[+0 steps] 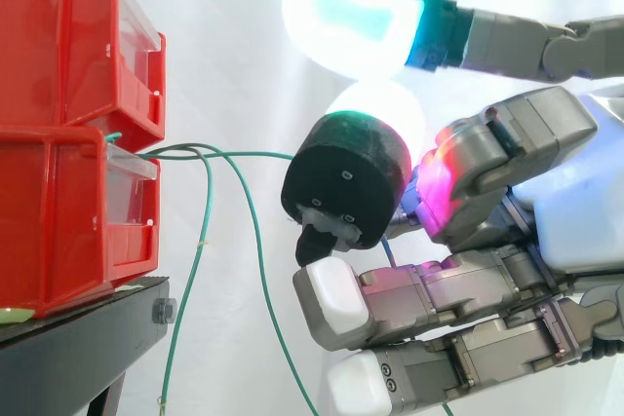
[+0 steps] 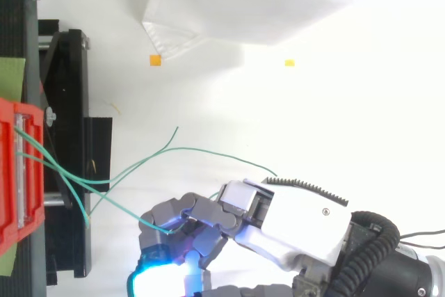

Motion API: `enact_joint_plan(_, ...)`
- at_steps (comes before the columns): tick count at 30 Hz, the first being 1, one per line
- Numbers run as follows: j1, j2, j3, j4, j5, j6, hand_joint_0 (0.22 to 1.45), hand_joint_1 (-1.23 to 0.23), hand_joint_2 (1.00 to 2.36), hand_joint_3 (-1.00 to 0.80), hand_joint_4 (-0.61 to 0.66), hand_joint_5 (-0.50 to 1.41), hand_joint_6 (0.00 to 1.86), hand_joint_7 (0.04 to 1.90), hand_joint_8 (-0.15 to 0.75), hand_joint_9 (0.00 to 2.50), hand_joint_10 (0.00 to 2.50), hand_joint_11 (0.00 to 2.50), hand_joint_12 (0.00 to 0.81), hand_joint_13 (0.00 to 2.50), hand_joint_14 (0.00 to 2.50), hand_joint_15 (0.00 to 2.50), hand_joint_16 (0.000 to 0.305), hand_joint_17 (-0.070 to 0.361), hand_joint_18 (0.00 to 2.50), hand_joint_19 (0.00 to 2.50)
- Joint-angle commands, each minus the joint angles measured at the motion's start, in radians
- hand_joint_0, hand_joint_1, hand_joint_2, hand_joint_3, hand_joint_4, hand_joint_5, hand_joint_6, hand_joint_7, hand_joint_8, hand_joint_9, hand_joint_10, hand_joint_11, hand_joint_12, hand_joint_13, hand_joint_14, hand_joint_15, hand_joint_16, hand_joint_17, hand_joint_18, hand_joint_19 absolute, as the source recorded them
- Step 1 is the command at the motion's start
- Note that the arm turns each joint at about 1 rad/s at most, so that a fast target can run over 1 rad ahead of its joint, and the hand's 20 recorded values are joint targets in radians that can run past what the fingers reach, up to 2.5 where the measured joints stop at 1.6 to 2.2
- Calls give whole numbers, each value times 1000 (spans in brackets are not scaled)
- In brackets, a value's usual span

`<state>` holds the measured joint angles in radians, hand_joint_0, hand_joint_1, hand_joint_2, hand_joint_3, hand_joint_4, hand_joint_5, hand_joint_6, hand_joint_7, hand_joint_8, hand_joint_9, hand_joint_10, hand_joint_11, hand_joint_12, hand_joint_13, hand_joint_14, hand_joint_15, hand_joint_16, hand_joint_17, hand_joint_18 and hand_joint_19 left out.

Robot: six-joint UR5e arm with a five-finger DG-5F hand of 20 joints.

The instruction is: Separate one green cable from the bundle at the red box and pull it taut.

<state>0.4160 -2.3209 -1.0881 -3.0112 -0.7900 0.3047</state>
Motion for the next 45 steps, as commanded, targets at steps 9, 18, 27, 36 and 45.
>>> enact_joint_plan(9,-2,0,0,0,0,-1,581,-907,1008,106,441,-210,923,1288,465,900,980,1352,406,598,20,850,77,174,248,605)
enact_joint_plan(18,-2,0,-1,-3,0,1,559,-934,1087,69,481,-246,927,1217,493,719,950,1302,405,458,20,756,79,177,126,540)
enact_joint_plan(27,-2,0,0,1,0,-1,483,-943,1003,-451,440,-257,913,1272,427,700,649,1501,354,403,23,753,68,152,40,557)
enact_joint_plan(36,-2,0,0,-2,0,-1,387,-844,1000,-500,463,-254,917,1205,473,706,806,1357,390,442,20,748,75,168,103,559)
enact_joint_plan(45,-2,0,0,-5,0,5,358,-686,1000,-500,376,-230,822,1049,455,915,359,1444,407,618,21,762,77,174,417,634)
